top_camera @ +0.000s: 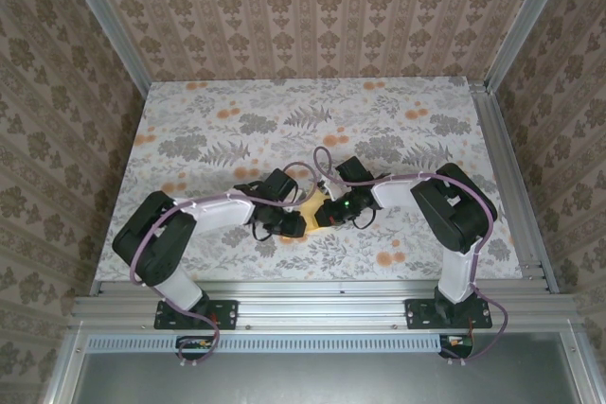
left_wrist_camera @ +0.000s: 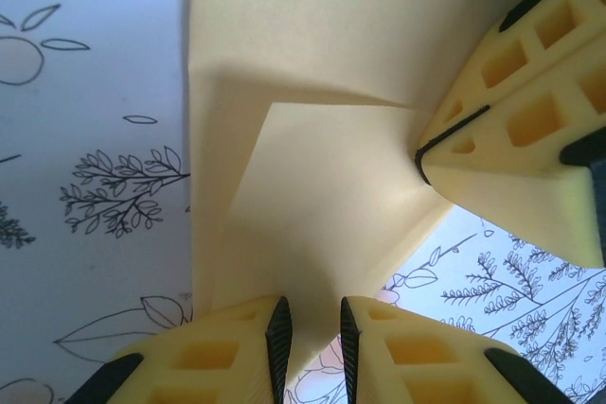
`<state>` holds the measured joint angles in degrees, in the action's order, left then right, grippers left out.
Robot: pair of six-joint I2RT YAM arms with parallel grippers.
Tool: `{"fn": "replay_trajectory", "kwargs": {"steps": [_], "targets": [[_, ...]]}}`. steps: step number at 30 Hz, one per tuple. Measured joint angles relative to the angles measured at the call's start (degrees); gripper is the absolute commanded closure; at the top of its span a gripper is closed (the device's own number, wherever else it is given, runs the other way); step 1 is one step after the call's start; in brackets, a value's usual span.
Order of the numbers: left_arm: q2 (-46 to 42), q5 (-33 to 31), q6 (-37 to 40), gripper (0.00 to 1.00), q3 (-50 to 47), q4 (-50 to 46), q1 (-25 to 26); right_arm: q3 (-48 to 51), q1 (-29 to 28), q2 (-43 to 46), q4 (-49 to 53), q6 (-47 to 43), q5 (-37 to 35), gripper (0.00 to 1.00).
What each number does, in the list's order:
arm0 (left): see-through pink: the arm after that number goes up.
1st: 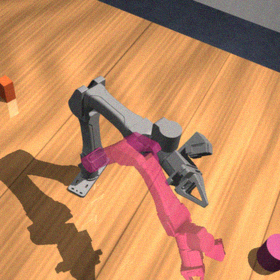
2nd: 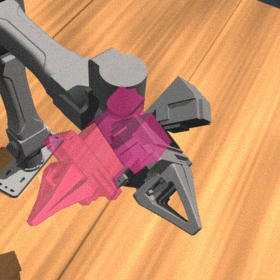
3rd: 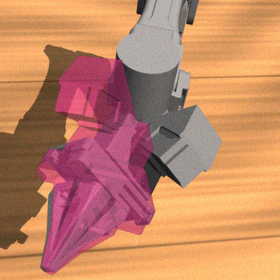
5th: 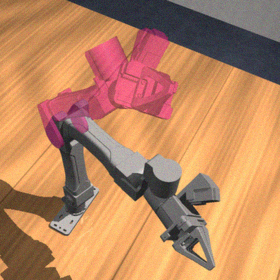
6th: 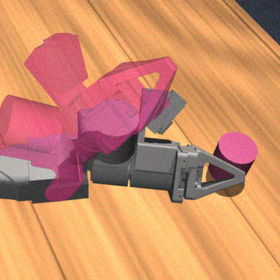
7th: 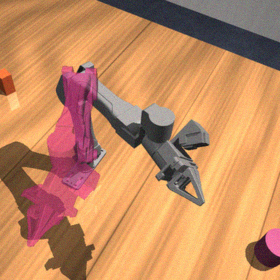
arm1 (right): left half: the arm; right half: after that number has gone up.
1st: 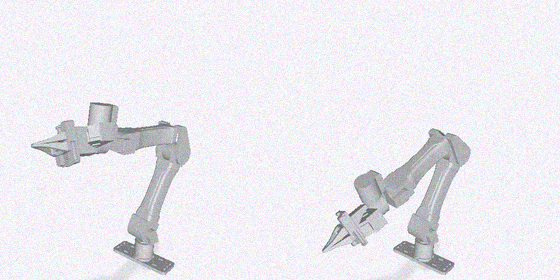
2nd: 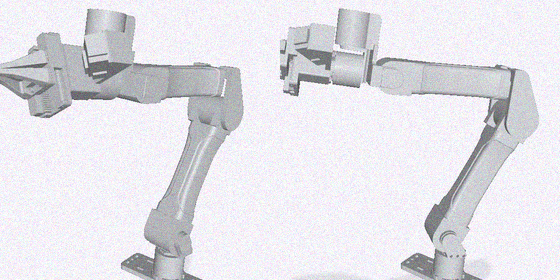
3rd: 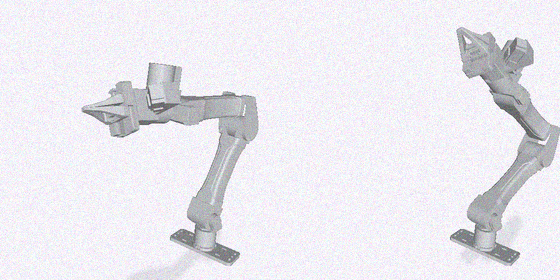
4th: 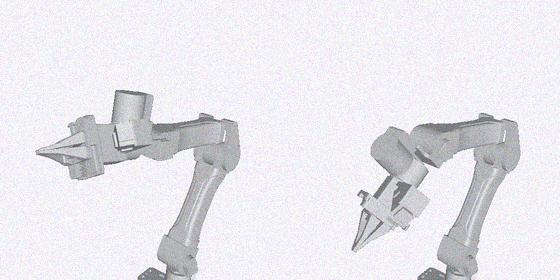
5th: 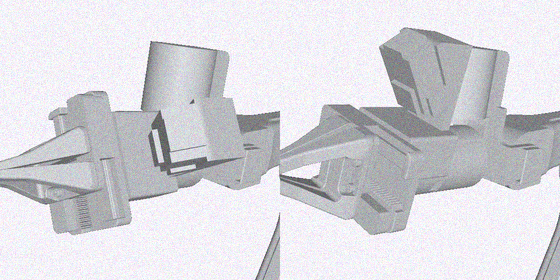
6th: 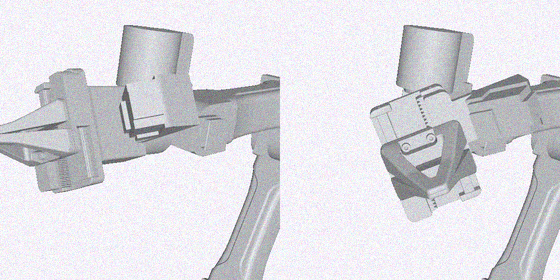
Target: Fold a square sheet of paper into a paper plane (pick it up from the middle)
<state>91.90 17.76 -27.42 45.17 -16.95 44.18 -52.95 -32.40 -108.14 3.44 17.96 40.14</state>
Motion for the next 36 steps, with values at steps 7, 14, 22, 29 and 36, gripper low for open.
{"fn": "replay_trajectory", "kwargs": {"steps": [7,14,22,29,36], "targets": [[-1.7,0.2,-0.1,0.74,-2.2,1.2,0.8,-0.2,0.1,-0.2,0.0,0.0,0.1,0.94],[-3.8,0.4,-0.9,0.74,-3.9,0.6,1.1,-0.3,0.3,-0.5,0.0,-0.2,0.5,0.94],[-5.2,0.7,-2.2,0.74,-5.4,0.5,1.2,-0.4,0.3,-0.6,0.0,-0.2,0.7,0.94],[-6.6,0.8,-2.8,0.74,-6.3,0.1,2.1,-0.5,0.3,-0.7,0.0,-0.2,0.8,0.94],[-7.4,0.2,-2.9,0.73,-6.9,-1.1,2.3,-0.5,0.3,-0.7,0.0,-0.2,0.9,0.94]]}}
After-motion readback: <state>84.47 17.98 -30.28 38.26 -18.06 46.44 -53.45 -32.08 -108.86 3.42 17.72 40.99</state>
